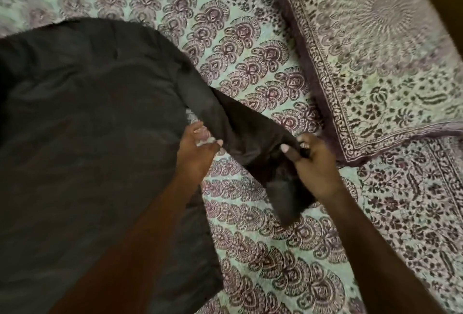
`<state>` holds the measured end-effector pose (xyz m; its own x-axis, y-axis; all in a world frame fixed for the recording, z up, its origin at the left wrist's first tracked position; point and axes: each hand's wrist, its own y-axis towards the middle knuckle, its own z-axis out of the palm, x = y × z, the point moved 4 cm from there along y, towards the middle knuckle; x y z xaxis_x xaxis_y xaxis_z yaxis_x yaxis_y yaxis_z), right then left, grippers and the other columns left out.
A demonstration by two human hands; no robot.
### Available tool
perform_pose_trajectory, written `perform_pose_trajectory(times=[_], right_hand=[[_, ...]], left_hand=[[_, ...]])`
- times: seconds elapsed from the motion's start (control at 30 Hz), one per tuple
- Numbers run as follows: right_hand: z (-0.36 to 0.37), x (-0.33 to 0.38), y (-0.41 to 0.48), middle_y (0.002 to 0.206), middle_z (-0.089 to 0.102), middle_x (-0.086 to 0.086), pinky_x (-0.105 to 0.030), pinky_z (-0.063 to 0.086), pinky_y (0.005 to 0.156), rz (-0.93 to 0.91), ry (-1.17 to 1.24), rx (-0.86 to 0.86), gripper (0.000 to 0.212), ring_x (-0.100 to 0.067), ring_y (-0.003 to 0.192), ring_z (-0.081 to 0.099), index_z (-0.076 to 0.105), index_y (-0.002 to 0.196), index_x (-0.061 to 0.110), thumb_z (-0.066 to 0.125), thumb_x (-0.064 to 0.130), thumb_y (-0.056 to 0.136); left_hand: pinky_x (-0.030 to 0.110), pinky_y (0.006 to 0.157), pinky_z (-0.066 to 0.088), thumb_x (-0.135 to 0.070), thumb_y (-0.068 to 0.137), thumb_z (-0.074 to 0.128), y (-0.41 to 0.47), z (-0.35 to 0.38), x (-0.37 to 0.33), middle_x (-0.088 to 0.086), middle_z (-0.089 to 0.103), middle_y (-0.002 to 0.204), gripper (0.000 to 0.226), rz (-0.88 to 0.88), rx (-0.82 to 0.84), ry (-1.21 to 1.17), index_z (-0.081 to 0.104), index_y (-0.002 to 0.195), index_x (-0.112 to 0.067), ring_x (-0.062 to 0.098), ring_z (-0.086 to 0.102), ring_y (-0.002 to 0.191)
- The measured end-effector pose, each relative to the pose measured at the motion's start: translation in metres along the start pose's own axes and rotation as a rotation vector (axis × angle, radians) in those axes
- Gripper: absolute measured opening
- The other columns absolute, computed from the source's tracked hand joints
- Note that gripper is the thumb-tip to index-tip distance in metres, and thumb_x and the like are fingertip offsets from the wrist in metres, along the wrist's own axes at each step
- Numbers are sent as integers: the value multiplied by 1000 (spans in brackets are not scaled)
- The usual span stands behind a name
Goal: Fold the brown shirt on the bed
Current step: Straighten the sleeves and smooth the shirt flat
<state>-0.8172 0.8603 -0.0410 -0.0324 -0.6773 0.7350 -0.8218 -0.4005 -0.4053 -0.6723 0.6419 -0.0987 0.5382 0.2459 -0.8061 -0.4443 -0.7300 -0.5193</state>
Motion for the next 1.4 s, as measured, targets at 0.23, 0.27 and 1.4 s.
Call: perform_pose_trajectory(times=[0.23, 0.27, 1.4], right_hand=[[-97, 62, 83, 81, 60, -2, -34, 51, 71, -315, -508, -168, 23, -31, 83, 66, 69, 105, 20, 76, 37, 92], [-107, 69, 98, 80, 60, -5, -40, 55, 74, -341, -569, -178, 25, -35, 85, 68, 68, 106, 21, 75, 40, 92], [15, 100, 189, 173, 10, -13, -58, 19, 121, -734, -1154, 184, 67, -33, 160, 9, 24, 163, 19, 46, 43, 105]], left_hand=[[60, 112, 32, -31, 88, 74, 36, 21, -45, 8, 27, 162, 69, 271, -134, 617, 45, 150, -28, 39, 29, 144], [64, 112, 29, -35, 89, 72, 44, 24, -53, 5, 20, 167, 71, 287, -136, 678, 41, 152, -30, 37, 23, 149], [65, 118, 13, -87, 87, 30, 153, 53, -75, -15, -26, 167, 72, 76, 163, 1087, -16, 141, -75, 36, -3, 155]])
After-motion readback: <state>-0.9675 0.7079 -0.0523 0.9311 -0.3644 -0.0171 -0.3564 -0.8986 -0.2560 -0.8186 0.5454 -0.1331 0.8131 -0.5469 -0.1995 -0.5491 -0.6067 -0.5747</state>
